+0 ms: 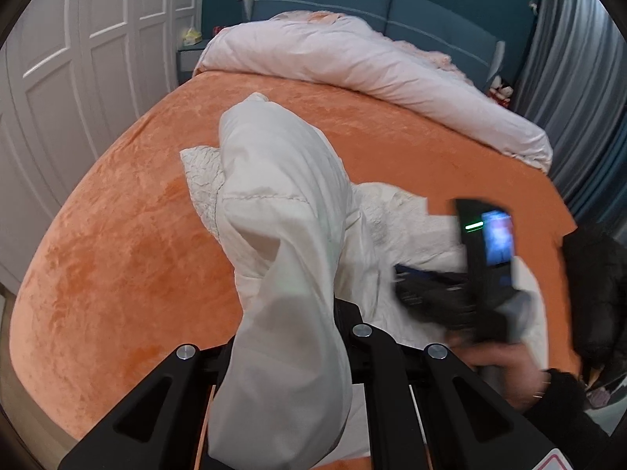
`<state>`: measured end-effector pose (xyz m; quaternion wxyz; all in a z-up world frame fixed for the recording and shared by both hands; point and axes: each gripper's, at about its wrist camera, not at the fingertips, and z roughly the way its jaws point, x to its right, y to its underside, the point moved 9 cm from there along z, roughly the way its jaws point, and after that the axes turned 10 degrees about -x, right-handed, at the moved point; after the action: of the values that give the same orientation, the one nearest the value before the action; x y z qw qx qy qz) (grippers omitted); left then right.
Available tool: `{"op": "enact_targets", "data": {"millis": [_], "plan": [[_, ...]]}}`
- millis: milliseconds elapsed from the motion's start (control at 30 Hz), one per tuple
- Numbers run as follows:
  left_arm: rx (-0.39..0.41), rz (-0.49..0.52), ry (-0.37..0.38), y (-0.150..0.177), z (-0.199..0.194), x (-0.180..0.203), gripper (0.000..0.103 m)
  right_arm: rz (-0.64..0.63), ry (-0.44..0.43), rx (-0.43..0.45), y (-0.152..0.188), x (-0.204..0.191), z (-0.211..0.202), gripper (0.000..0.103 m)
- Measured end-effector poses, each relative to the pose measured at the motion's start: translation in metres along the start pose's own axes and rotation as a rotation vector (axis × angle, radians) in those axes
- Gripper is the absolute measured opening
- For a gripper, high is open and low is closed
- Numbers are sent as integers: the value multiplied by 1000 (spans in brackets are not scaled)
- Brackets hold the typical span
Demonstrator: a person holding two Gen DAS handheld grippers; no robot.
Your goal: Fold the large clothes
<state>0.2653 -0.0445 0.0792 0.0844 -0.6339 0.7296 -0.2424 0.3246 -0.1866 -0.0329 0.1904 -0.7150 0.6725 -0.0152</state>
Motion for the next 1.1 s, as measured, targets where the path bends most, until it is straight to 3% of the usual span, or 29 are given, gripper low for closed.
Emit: {"op": "enact_targets", "data": {"millis": [333,533,700,867,933,967,1000,1100], "plan": [[25,119,28,-12,-2,54,5,-20,0,2,-14,-3,20,18],[20,226,26,-13,2,99,5,59,-165,29,-12,15,6,18],[11,347,50,-11,12,154,5,172,-326,113,19,58,-43,15],[-27,431,87,4,31,199,5,353,-283,254,75,158,-105,14],[-51,477,99,17,42,220,5,401,-248,257,87,186,-107,14],[-63,499,103,23,47,230,5,426,-252,252,92,201,-103,8],[-79,527,105,31,54,243,5,446,-273,248,93,207,-98,2],[-101,611,76,50,74,270,5,471,-344,253,92,215,-86,1]]}}
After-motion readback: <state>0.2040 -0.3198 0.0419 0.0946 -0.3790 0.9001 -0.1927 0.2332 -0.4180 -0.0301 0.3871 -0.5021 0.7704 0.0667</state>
